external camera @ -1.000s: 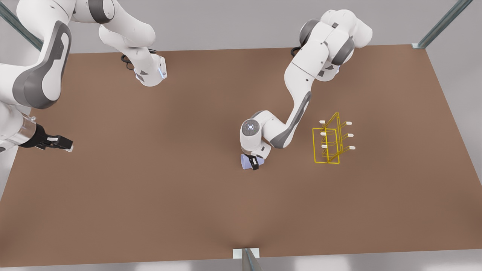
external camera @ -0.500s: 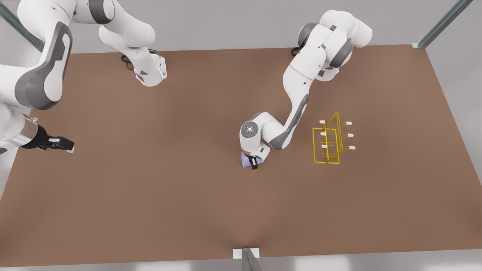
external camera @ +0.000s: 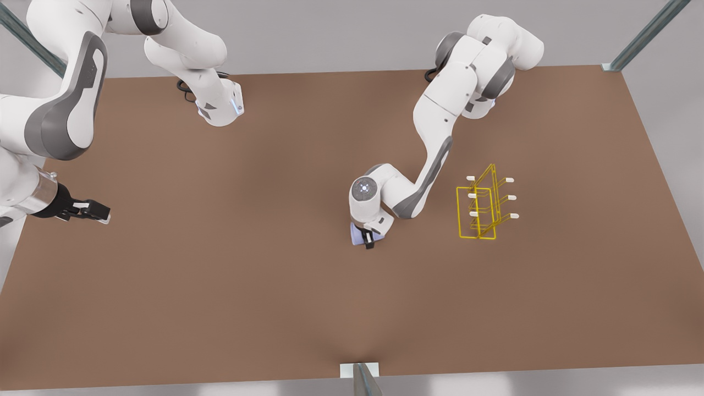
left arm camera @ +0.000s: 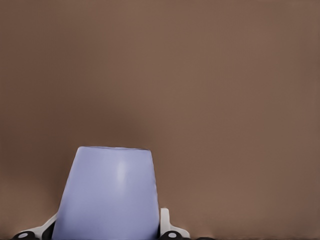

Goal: Place the cup on the cup holder

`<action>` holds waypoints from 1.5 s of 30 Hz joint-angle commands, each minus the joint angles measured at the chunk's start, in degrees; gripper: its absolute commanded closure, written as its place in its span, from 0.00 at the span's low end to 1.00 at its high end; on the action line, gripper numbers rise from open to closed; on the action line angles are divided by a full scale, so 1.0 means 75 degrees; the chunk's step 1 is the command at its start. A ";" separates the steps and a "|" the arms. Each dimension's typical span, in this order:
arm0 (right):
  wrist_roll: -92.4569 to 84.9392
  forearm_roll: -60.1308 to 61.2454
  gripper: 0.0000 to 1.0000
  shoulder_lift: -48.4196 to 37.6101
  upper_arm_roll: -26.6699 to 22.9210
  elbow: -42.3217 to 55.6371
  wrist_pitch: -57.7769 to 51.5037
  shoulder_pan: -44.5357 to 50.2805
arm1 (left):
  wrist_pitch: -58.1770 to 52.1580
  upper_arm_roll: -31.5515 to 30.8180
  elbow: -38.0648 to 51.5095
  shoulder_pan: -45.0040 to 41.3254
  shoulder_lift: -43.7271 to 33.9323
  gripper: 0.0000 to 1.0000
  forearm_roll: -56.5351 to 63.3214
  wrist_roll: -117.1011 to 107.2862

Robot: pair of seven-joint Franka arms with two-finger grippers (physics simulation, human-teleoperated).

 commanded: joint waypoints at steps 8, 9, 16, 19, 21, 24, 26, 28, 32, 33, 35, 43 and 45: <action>0.0016 0.0004 0.00 0.0001 -0.0002 0.0004 -0.0001 -0.0011 | -0.3817 0.0044 0.0462 0.0000 -0.1188 0.23 0.1314 0.1239; 0.0016 0.0004 0.00 0.0001 -0.0002 0.0004 -0.0001 -0.0011 | -0.4392 0.0032 0.0638 0.0000 -0.1247 0.23 0.1606 0.1428; 0.0016 0.0004 0.00 0.0001 -0.0002 0.0004 -0.0001 -0.0023 | -0.7123 0.0009 0.1283 -0.0246 -0.1177 0.23 0.3985 0.2189; 0.0016 0.0004 0.00 0.0013 -0.0002 0.0004 0.0011 -0.0023 | -0.8389 0.0009 0.1271 -0.0258 -0.1119 0.22 0.5672 0.2787; 0.0004 -0.0008 0.00 0.0001 -0.0002 0.0004 0.0011 -0.0023 | -0.8858 0.0032 0.1248 -0.0258 -0.1013 0.22 0.6633 0.3021; 0.0027 0.0121 0.00 0.0013 -0.0002 0.0004 0.0034 -0.0011 | -0.9596 0.0231 0.1130 -0.0246 -0.0790 0.22 0.7747 0.3514; 0.0016 0.0062 0.00 0.0001 -0.0002 0.0004 0.0022 -0.0023 | -0.9889 0.0325 0.0814 -0.0246 -0.0802 0.22 0.7806 0.3502; 0.0016 0.0015 0.00 0.0024 -0.0002 0.0004 0.0046 -0.0035 | -1.0147 0.0325 0.0275 -0.0246 -0.0861 0.23 0.8064 0.3455; 0.0004 -0.0008 0.00 0.0024 -0.0002 0.0004 0.0034 -0.0023 | -1.0241 0.0360 -0.1049 -0.0246 -0.1165 0.23 0.8509 0.3104; 0.0004 -0.0008 0.00 0.0013 -0.0002 0.0004 0.0022 -0.0047 | -1.0311 0.0360 -0.1061 -0.0246 -0.1119 0.23 0.8498 0.3080; 0.0016 0.0004 0.00 0.0013 -0.0002 0.0015 0.0046 -0.0058 | -1.0300 0.0360 -0.1038 -0.0234 -0.0908 0.23 0.8498 0.2764; -0.0043 -0.0008 0.00 0.0024 -0.0037 0.0109 0.0046 -0.0105 | -1.0264 0.0560 -0.1085 -0.0152 -0.0497 0.23 0.8462 0.2412; -0.0043 -0.0008 0.00 0.0013 -0.0037 0.0109 0.0022 -0.0129 | -1.0264 0.0548 -0.1096 -0.0152 -0.0415 0.23 0.8369 0.2248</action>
